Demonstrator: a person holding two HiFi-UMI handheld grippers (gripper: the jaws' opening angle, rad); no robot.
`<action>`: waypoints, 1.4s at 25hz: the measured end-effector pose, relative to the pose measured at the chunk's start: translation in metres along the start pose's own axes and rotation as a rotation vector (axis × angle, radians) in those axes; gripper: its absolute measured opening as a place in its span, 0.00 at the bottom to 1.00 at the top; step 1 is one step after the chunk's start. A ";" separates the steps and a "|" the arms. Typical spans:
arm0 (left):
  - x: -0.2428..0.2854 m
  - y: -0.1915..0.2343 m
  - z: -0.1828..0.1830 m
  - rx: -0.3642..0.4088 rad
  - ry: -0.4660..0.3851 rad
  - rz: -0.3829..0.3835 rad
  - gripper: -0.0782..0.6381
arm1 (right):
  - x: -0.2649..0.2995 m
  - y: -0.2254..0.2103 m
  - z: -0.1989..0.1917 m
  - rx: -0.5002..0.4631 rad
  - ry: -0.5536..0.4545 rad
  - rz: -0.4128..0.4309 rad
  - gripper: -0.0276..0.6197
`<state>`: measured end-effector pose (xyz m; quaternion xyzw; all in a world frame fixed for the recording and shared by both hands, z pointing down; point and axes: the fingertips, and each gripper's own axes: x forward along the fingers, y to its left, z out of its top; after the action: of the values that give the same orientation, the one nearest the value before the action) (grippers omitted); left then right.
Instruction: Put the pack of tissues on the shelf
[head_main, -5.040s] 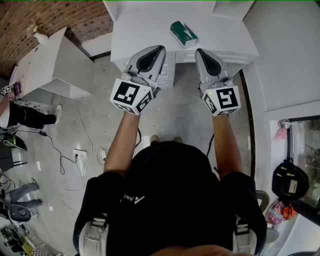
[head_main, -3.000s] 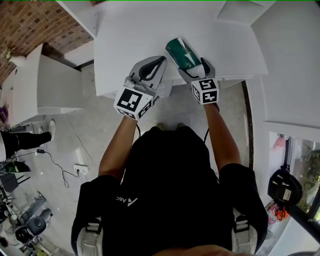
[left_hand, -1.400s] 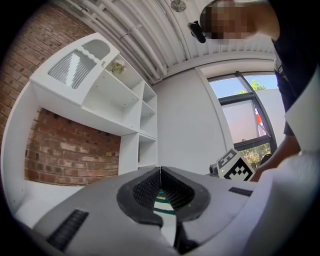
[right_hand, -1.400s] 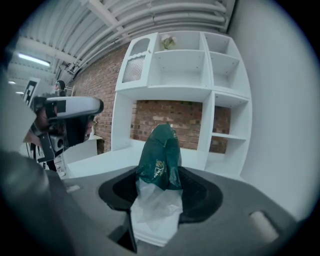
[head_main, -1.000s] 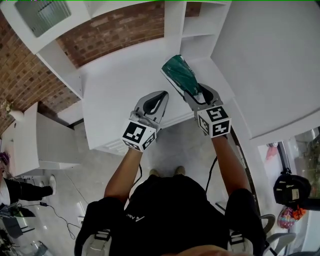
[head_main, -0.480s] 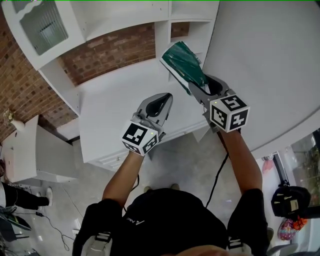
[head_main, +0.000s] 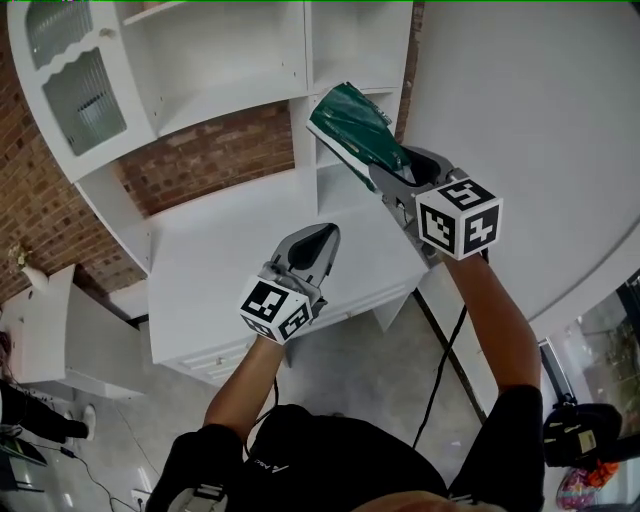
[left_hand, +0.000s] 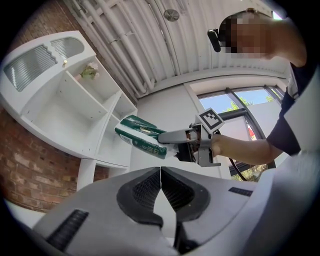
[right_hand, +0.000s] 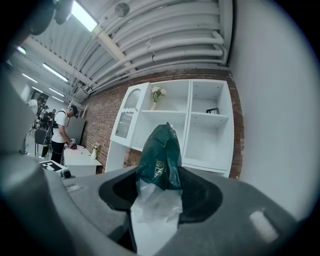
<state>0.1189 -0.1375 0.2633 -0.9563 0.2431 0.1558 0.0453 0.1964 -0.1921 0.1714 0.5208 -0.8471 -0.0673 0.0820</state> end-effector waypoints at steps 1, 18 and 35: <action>0.004 0.002 0.000 -0.005 -0.001 0.004 0.11 | 0.003 -0.007 0.006 -0.001 -0.001 0.000 0.38; 0.101 0.095 0.005 0.036 -0.066 -0.024 0.11 | 0.070 -0.148 0.129 -0.044 -0.050 -0.071 0.38; 0.153 0.179 0.030 0.071 -0.106 -0.005 0.11 | 0.177 -0.269 0.286 -0.171 -0.024 -0.172 0.38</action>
<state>0.1524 -0.3589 0.1844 -0.9451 0.2434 0.1975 0.0923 0.2923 -0.4621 -0.1495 0.5819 -0.7914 -0.1521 0.1097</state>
